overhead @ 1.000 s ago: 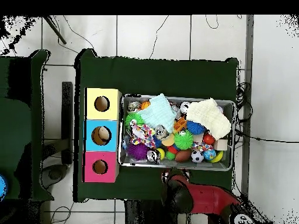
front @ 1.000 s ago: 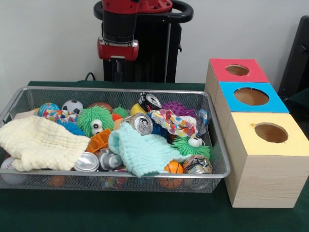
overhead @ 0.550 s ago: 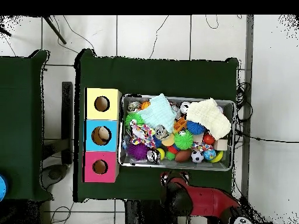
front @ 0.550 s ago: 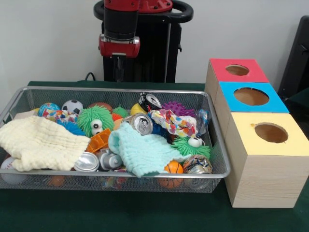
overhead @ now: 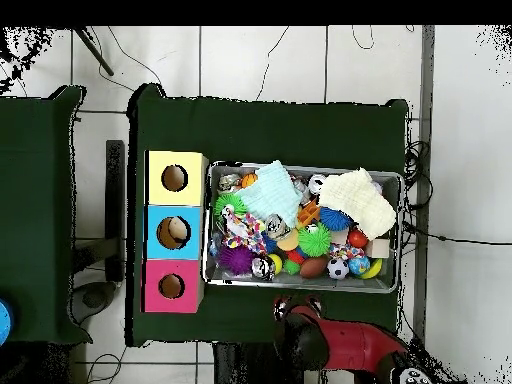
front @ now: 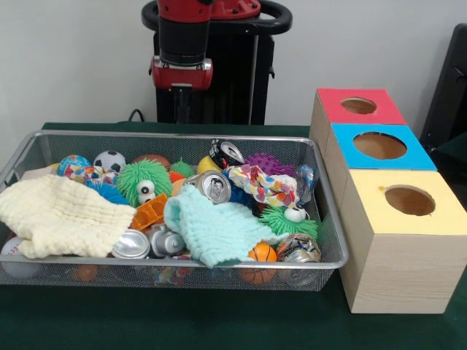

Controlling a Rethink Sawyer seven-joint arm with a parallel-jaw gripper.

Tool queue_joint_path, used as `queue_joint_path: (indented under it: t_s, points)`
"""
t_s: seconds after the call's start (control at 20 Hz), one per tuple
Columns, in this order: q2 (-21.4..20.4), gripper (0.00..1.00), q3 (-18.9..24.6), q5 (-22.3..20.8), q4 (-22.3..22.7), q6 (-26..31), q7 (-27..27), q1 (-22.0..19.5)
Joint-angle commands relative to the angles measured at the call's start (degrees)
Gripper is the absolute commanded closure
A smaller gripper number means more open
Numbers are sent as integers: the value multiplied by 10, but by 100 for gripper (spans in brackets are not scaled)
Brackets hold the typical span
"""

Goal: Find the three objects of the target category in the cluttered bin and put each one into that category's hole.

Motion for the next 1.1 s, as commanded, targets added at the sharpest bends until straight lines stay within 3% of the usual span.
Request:
queue_joint_path:
  t_s: [0.05,1.1]
  points:
    - [27,100,39,-13,-30,-8,52,-14]
    - [22,100,-27,-48,48,-91,81,7]
